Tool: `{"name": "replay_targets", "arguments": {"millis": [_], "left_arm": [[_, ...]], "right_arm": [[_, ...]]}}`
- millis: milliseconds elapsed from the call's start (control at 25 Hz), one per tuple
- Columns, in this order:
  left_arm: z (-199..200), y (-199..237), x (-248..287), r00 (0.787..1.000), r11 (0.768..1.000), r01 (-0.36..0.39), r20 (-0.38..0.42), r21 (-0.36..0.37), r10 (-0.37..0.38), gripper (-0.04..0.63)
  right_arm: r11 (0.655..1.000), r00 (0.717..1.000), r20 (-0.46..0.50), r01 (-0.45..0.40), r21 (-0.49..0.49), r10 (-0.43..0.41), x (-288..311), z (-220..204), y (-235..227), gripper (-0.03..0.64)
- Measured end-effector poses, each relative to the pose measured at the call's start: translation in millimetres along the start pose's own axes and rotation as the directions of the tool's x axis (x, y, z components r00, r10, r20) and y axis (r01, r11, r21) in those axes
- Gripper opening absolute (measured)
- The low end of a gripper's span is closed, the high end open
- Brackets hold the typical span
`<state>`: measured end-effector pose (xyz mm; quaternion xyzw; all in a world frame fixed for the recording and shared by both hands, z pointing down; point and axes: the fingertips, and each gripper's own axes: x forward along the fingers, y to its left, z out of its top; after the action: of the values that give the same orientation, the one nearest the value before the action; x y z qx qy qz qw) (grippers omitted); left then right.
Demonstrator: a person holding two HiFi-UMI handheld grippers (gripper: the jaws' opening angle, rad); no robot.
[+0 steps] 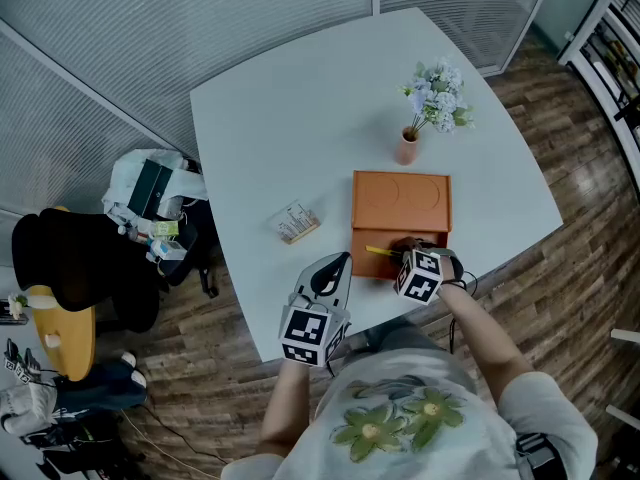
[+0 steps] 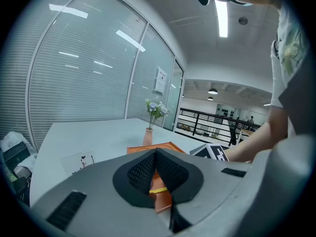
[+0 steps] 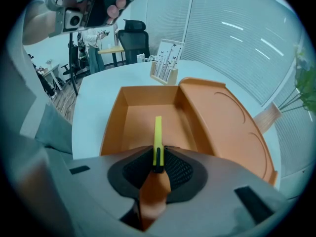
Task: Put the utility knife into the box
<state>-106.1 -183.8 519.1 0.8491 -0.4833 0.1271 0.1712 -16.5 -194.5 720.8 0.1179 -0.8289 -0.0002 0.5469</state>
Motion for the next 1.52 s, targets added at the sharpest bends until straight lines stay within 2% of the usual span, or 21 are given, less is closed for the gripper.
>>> {"name": "replay_targets", "arguments": {"millis": [240,440,720,920,1000,1280,1360,1520], "left_arm": [[3.8,-2.2,-5.3,1.000,1.000,-0.008,0.016,0.005,0.008,-0.005],[9.2,-4.9,-11.5,0.999,1.000,-0.023,0.029,0.019,0.022,-0.006],[17.5,-12.5,-18.2,0.998,0.999,-0.029,0.056,0.033,0.027,-0.005],[20.9,-19.8,-21.5,0.997,0.998,-0.035,0.064,0.044,0.032,-0.005],[21.1,-22.5,-22.9,0.997,0.998,-0.039,0.063,0.051,0.036,-0.005],[19.9,-28.9,-34.3,0.996,0.996,-0.070,0.064,0.053,0.067,-0.005],[19.3,-30.6,-36.4,0.996,0.996,-0.072,0.065,0.051,0.068,-0.006],[19.4,-34.3,-39.1,0.996,0.997,-0.065,0.067,0.046,0.062,-0.006]], "right_arm": [[0.999,0.997,0.077,0.025,0.047,-0.028,-24.9,14.3,-5.1,0.081],[0.989,0.974,0.198,0.086,0.121,-0.108,-68.8,38.8,-14.2,0.081],[0.961,0.902,0.367,0.145,0.237,-0.226,-136.6,68.4,-18.5,0.066],[0.936,0.839,0.480,0.095,0.339,-0.258,-176.0,84.0,-13.9,0.037],[0.929,0.814,0.512,0.087,0.361,-0.275,-189.0,88.3,-12.7,0.006],[0.907,0.732,0.594,0.077,0.413,-0.333,-220.1,94.5,-2.7,0.005],[0.904,0.721,0.606,0.066,0.422,-0.336,-224.2,95.2,0.0,0.004],[0.907,0.718,0.610,0.070,0.414,-0.334,-227.9,96.0,4.7,0.003]]}}
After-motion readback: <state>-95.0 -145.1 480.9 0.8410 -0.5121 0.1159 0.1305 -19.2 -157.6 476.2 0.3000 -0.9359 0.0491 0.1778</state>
